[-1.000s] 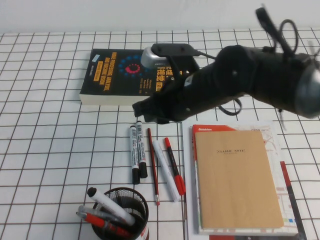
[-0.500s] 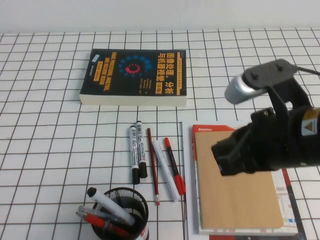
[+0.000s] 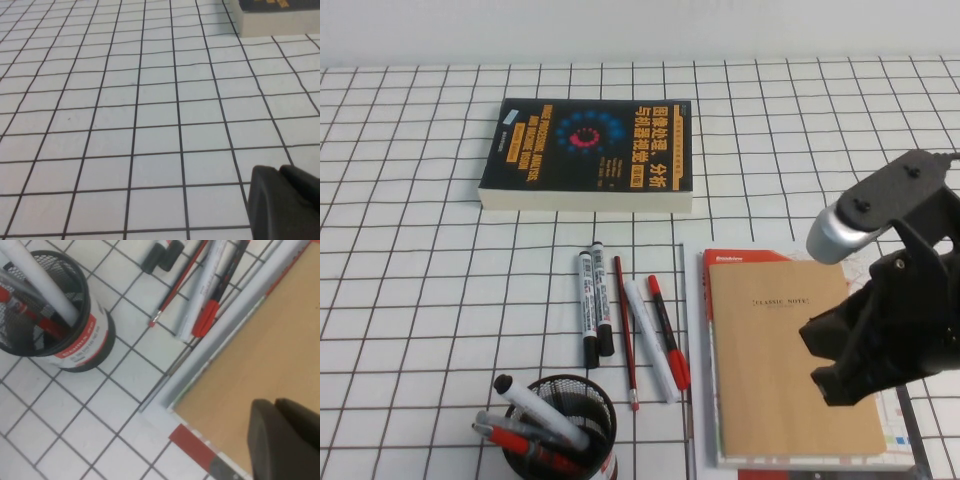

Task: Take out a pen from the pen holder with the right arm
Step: 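Take a marker out of the pen holder and lay it on the table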

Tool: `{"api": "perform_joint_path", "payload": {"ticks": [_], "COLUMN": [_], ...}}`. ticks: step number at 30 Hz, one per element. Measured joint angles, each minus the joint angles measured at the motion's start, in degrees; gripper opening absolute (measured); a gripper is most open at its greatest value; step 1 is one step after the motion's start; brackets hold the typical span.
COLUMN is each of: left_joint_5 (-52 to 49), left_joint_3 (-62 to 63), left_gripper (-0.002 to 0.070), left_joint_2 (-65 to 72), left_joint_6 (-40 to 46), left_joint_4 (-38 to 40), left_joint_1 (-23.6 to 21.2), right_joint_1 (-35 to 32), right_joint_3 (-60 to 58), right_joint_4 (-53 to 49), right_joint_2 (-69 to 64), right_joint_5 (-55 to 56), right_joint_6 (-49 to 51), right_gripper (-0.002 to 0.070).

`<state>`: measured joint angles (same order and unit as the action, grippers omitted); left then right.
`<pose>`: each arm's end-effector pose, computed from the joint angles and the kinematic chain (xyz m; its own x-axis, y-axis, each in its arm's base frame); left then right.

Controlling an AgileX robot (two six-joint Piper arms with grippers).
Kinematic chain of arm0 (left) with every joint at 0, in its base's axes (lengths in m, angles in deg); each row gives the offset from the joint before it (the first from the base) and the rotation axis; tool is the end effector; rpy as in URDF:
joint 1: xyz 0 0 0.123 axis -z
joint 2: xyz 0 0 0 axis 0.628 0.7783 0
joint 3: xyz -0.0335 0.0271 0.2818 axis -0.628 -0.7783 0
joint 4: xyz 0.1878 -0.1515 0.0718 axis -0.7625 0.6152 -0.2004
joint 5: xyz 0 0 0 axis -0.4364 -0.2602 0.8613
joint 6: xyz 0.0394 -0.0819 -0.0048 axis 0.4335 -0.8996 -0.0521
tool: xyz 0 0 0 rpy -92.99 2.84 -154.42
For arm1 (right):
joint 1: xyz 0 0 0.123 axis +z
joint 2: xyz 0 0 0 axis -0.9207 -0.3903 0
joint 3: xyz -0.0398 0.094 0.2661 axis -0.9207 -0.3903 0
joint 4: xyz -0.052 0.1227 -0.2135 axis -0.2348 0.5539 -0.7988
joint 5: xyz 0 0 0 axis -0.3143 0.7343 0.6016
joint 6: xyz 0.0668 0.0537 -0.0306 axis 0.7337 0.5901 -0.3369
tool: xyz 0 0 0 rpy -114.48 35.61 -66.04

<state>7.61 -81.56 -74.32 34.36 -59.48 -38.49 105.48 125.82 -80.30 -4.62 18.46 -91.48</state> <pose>0.0524 -0.0015 0.1715 -0.2927 0.0872 -0.9522 0.0449 0.9960 0.0774 0.1710 0.1498 0.3220 -0.6572 -0.4421 -0.6104 -0.6354 0.7606 0.1331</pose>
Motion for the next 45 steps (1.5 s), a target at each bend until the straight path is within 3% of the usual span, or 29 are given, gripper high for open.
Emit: {"api": "perform_joint_path", "payload": {"ticks": [7,13,18,24,30,45], "left_joint_5": [0.00,0.00,0.00,0.00,0.00,0.00], "left_joint_3": [0.00,0.00,0.00,0.00,0.00,0.00], "left_gripper": [-0.0005,-0.0005,-0.0005,-0.0005,-0.0005,-0.0005], "left_joint_2": [0.00,0.00,0.00,0.00,0.00,0.00], "left_joint_6": [0.00,0.00,0.00,0.00,0.00,0.00], "left_joint_4": [0.00,0.00,0.00,0.00,0.00,0.00], "left_joint_1": [0.00,0.00,0.00,0.00,0.00,0.00], "right_joint_1": [-2.11,-11.46,-19.17,-25.44,-29.31,-37.51], "right_joint_3": [-14.16,-34.07,-46.84,-54.29,-56.11,-56.51], "right_joint_4": [-8.02,-9.87,-10.02,-8.39,-8.13,-7.92], "right_joint_2": [10.87,24.84,39.06,54.10,62.96,66.25], "right_joint_5": [17.55,34.23,41.00,41.54,35.15,29.02], "right_joint_6": [0.00,0.00,0.00,0.00,0.00,0.00], "right_gripper": [-0.0015,-0.0015,-0.0015,-0.0015,-0.0015,-0.0015]}}
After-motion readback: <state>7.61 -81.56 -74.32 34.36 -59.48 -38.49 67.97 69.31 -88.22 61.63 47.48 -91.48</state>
